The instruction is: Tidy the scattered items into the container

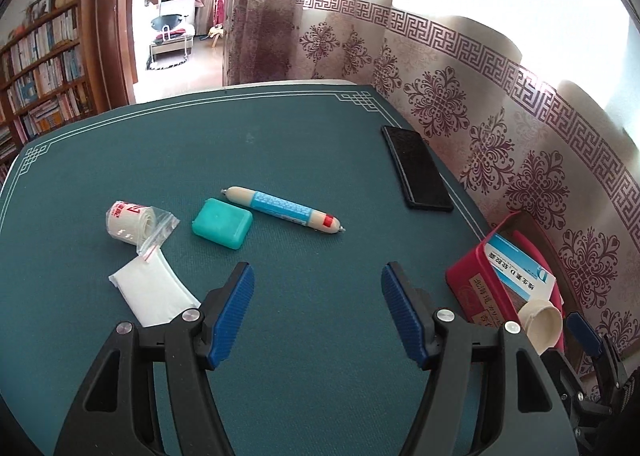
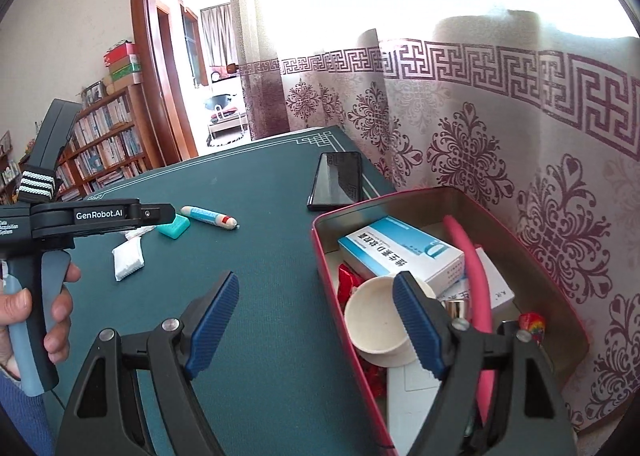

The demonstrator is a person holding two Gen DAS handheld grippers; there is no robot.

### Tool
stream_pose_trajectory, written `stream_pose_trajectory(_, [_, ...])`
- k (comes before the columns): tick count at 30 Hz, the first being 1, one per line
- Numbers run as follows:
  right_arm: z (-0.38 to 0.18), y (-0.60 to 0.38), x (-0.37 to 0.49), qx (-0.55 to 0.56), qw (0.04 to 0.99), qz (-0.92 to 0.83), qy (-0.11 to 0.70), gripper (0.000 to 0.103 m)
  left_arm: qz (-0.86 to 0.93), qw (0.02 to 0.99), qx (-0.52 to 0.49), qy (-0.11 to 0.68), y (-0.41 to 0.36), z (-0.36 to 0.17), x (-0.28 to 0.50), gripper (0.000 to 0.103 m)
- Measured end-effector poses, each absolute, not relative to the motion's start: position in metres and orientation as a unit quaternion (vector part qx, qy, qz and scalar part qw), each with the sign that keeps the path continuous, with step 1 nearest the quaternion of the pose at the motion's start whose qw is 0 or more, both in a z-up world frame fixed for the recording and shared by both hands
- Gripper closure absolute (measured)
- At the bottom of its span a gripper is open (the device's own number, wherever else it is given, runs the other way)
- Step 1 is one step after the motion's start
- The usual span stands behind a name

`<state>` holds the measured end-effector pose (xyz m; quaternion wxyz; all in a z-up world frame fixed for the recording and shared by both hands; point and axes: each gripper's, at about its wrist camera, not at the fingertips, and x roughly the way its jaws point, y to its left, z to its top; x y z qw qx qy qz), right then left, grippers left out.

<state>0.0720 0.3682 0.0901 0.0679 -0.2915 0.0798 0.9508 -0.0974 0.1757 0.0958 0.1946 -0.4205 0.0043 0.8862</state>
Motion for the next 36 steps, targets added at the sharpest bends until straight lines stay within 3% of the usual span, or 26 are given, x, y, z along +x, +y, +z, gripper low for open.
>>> stream_pose_trajectory(14, [0.065, 0.330, 0.030, -0.346, 0.000, 0.936, 0.069, 0.021, 0.890, 0.073, -0.447, -0.061, 0.064, 0.070, -0.162, 0.034])
stream_pose_trajectory(29, [0.059, 0.326, 0.016, -0.366, -0.007, 0.928, 0.064, 0.021, 0.895, 0.067, -0.441, 0.013, 0.077, 0.053, -0.199, 0.034])
stream_pose_trajectory(36, [0.056, 0.323, 0.008, -0.376, -0.013, 0.924, 0.065, 0.021, 0.887, 0.086, -0.453, 0.009, 0.077, 0.034, -0.210, 0.034])
